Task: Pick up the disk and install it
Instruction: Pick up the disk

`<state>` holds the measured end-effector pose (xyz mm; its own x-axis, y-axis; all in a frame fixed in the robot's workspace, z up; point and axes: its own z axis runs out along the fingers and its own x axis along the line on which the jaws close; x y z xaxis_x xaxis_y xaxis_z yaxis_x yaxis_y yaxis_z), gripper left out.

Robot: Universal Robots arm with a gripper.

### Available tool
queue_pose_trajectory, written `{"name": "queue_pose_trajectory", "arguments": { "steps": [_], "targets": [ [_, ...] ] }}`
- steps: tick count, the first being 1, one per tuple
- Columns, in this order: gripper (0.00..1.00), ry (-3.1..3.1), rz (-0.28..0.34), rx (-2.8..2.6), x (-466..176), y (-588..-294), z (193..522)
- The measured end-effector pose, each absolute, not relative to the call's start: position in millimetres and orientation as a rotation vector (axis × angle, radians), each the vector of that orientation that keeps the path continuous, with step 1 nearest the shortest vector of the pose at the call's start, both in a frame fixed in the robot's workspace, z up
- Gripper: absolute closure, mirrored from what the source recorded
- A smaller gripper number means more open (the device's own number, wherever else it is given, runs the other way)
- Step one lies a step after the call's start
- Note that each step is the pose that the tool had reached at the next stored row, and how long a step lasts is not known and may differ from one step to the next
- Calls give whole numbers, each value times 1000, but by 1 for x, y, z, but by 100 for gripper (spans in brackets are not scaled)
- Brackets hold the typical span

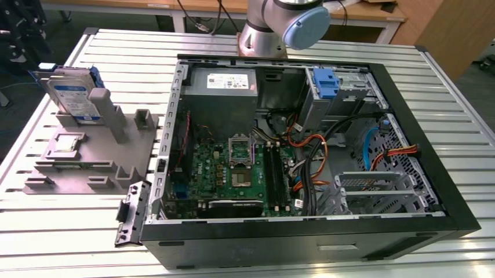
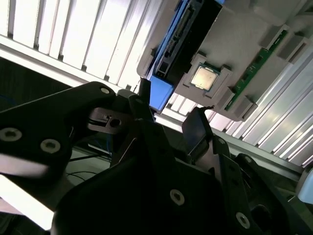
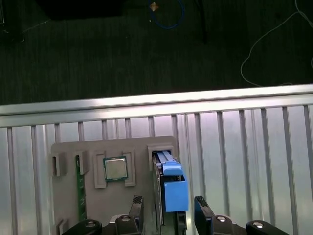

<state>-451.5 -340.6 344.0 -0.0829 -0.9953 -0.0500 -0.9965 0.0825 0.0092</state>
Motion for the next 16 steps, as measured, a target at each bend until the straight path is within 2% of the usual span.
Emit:
{"name": "queue_pose_trajectory", "arguments": {
  "steps": [16],
  "targets": [
    [47,2275,70,-2115,-456,-337,331]
  ]
}}
